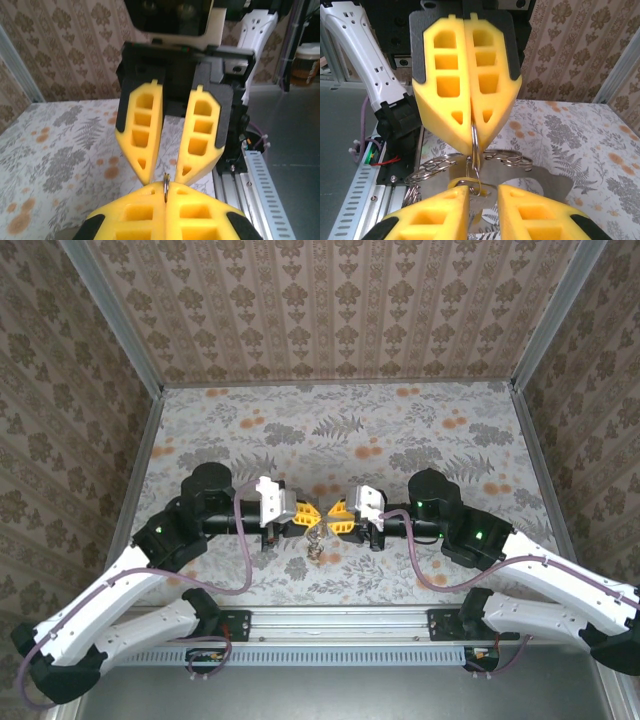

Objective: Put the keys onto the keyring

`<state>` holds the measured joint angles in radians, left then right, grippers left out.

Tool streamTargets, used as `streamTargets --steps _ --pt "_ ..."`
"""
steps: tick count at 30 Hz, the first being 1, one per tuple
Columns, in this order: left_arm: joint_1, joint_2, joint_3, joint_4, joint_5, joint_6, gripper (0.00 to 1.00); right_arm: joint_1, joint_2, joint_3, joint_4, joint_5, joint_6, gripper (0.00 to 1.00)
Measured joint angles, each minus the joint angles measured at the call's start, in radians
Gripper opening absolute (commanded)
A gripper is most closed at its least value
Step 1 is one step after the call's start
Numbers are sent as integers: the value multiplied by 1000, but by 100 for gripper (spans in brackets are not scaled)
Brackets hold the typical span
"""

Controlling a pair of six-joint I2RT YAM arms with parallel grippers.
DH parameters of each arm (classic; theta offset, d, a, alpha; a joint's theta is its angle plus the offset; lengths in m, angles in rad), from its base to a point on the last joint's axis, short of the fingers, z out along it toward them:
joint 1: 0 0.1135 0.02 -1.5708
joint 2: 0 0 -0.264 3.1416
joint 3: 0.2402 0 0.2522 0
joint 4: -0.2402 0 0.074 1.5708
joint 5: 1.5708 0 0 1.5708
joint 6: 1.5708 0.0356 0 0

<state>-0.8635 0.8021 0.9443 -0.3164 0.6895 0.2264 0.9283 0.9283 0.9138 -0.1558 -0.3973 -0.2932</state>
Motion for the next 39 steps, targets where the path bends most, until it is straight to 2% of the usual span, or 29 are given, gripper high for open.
streamTargets --steps 4,8,12,25,39 --pt "2 -1 -29 65 35 -32 0 0 0 -2 1 -7 2 14" --pt "2 -1 -54 114 58 -56 0 0 0 -2 3 -12 1 11" --pt "10 -14 -97 188 70 -85 0 0 0 -6 3 -20 1 5" --pt "22 -64 -269 538 105 -233 0 -3 10 -8 32 -61 2 5" --pt "22 -65 -270 594 139 -258 0 -4 28 4 59 -113 3 5"
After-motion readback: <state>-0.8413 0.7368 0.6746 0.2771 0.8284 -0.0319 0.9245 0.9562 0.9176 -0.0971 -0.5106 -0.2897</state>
